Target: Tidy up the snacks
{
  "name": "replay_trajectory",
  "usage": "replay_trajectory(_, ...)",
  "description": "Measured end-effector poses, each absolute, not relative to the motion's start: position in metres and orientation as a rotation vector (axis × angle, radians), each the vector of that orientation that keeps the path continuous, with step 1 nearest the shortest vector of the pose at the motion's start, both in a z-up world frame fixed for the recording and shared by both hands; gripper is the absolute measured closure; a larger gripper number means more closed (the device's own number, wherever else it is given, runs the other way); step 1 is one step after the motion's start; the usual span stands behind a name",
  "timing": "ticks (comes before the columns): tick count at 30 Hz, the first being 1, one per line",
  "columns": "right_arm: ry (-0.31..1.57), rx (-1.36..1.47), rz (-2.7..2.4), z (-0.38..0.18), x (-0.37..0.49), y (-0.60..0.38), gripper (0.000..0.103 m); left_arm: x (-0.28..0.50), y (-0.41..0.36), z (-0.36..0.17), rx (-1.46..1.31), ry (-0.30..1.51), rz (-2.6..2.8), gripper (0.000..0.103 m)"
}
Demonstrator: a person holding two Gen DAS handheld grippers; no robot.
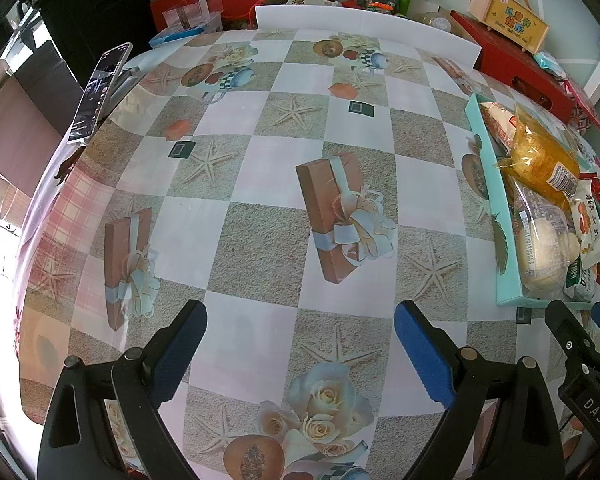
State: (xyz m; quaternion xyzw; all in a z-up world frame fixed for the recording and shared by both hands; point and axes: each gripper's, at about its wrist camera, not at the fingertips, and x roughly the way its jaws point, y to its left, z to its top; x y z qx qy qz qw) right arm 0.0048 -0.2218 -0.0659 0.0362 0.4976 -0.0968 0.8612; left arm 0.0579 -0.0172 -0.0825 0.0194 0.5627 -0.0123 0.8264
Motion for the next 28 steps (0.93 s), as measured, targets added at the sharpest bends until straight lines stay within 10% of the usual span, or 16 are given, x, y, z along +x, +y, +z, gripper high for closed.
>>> replay_trajectory(28, 1.052, 0.075, -0.202, -0.0671, 0.0061, -0.222, 0.0, 0.0554, -0.0154, -0.0768, 0.044, 1.17, -0.03, 0.008)
